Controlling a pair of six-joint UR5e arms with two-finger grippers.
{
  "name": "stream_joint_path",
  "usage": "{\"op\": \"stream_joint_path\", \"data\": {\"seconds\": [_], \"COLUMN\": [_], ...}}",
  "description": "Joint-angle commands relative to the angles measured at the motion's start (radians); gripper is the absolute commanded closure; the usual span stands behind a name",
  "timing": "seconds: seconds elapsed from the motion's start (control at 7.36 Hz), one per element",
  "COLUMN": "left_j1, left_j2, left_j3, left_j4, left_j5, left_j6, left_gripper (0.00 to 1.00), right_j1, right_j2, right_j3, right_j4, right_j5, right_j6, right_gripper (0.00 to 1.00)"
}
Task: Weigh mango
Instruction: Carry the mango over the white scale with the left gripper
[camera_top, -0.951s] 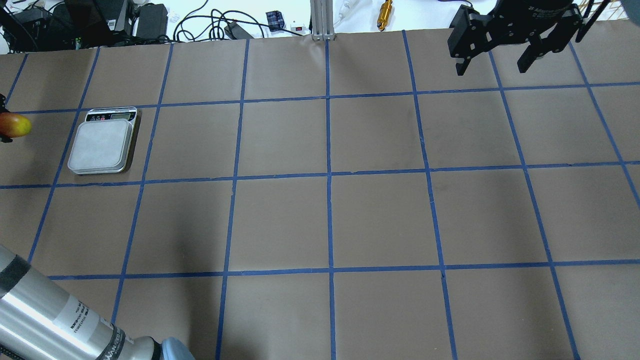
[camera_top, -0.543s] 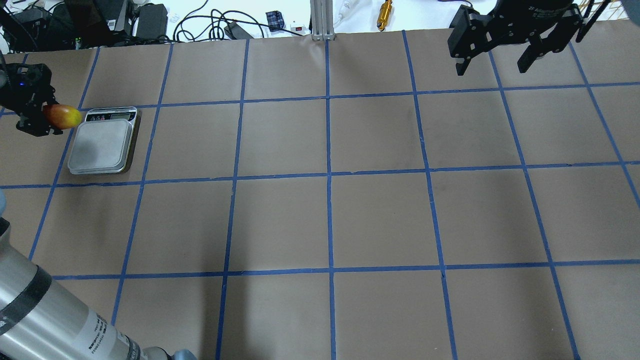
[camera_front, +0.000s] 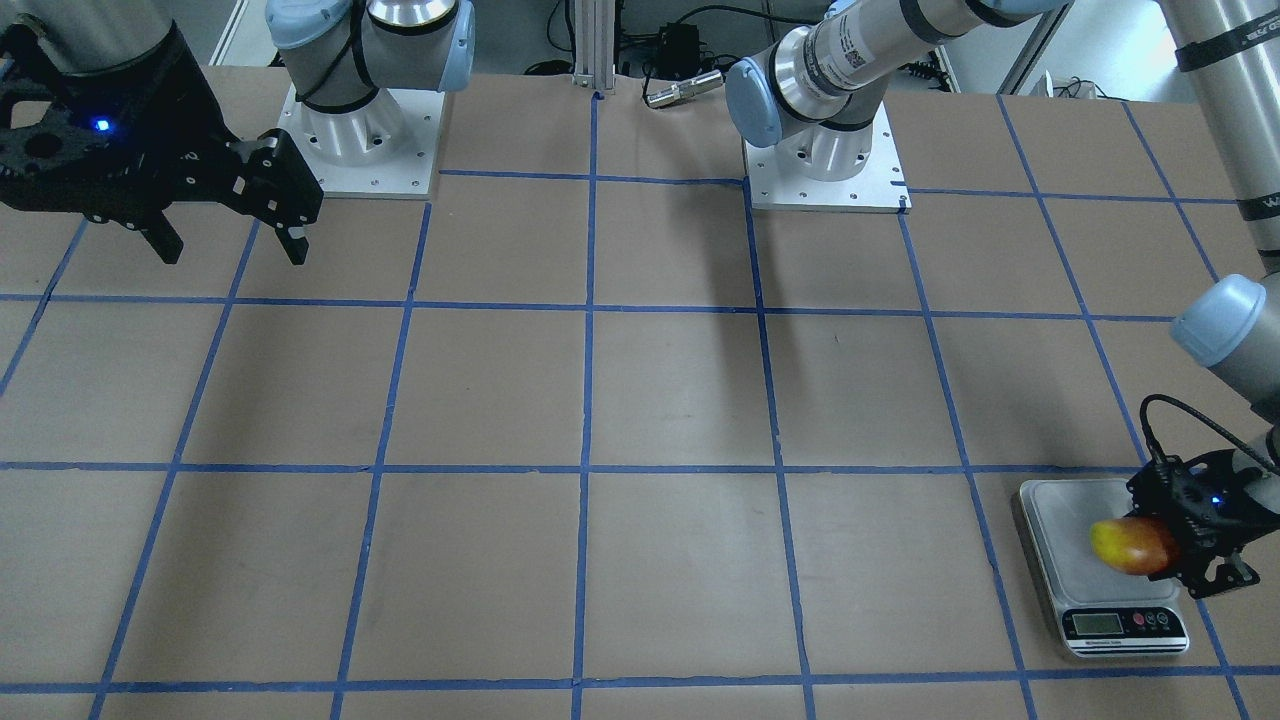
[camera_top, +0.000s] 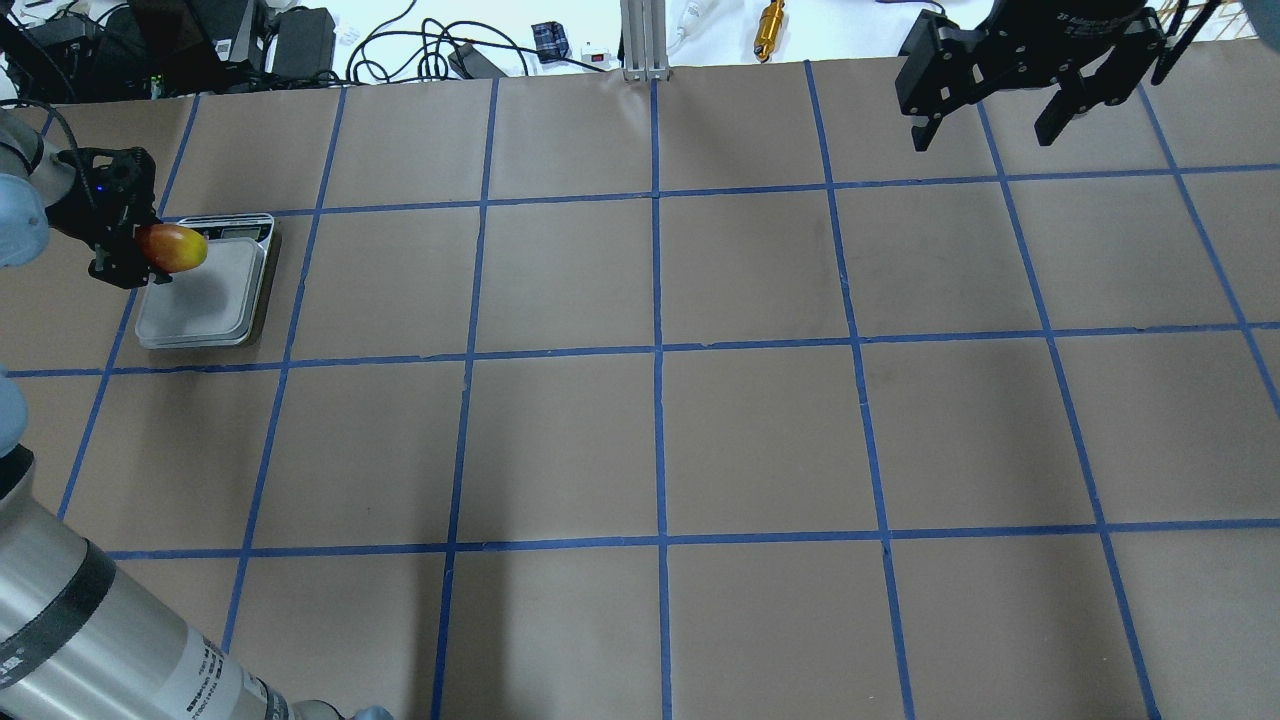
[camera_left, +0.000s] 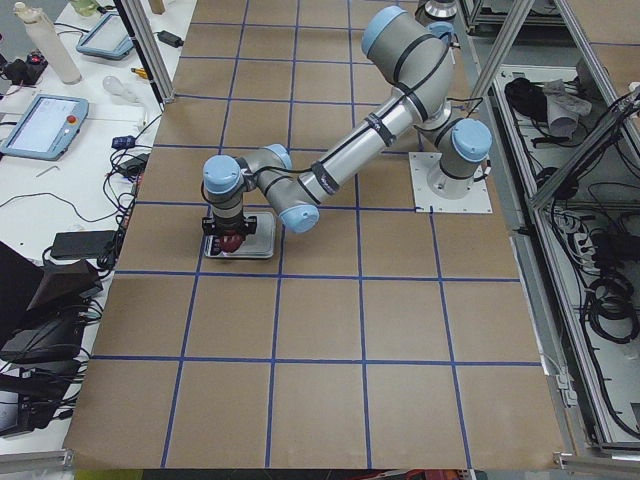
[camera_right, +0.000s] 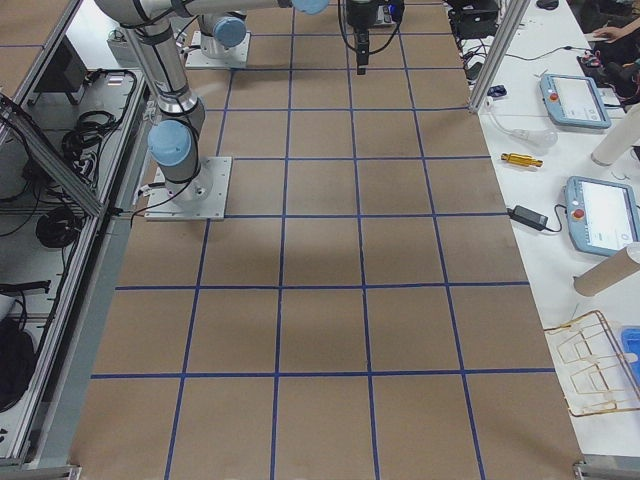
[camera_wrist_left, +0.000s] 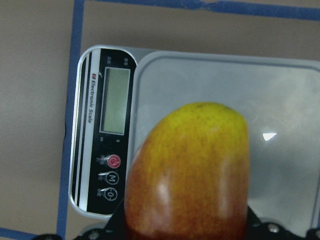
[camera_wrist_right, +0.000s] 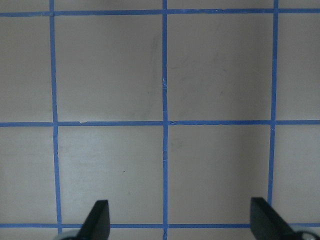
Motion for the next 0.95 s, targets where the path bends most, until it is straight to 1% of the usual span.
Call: {"op": "stream_joint_path", "data": {"seconds": [0.0, 0.14, 0.27, 0.54, 0.68, 0.81], "left_j1": [0.000, 0.000, 0.000, -0.005, -0.005, -0.007], "left_j2": [0.001, -0.002, 0.003, 0.045, 0.084, 0.136], "left_j3": [-0.020, -0.020, -0.011, -0.005, -0.014, -0.016], "left_j4": [0.002, 0.000, -0.003, -0.017, -0.024, -0.097], "left_j5": [0.000, -0.002, -0.005, -0.005, -0.003, 0.000], "left_j6": [-0.009, -0.014, -0.021, -0.034, -0.094, -0.118], "left_gripper": [1.00, 0.57, 0.01, 0.00, 0.00, 0.00], "right_j1": [0.000, -0.001, 0.000, 0.000, 0.000, 0.000], "right_j2": [0.001, -0.001, 0.001, 0.001, -0.001, 0.001], "right_j3": [0.000, 0.000, 0.000, 0.000, 0.000, 0.000], "right_j4": [0.000, 0.000, 0.000, 0.000, 0.000, 0.000], "right_j5": [0.000, 0.000, -0.001, 0.000, -0.001, -0.002], "right_j6": [0.000, 0.000, 0.000, 0.000, 0.000, 0.000], "right_gripper": [0.00, 0.00, 0.00, 0.00, 0.00, 0.00]}}
